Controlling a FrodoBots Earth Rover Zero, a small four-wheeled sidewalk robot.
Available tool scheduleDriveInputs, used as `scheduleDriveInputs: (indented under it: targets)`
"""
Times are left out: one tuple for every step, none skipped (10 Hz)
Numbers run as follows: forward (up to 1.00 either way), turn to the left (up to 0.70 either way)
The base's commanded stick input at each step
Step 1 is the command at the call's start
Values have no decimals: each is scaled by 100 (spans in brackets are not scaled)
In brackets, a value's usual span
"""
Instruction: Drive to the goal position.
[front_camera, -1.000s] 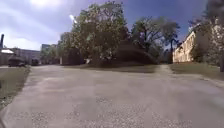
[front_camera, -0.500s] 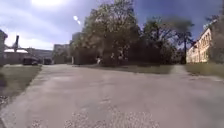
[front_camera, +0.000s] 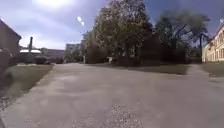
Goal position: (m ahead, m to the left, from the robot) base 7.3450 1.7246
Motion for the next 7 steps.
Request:
scheduleDriveInputs:
  targets:
    - [70,27]
    - [70,27]
    - [70,27]
    - [70,27]
    - [70,27]
    - [70,27]
    - [70,27]
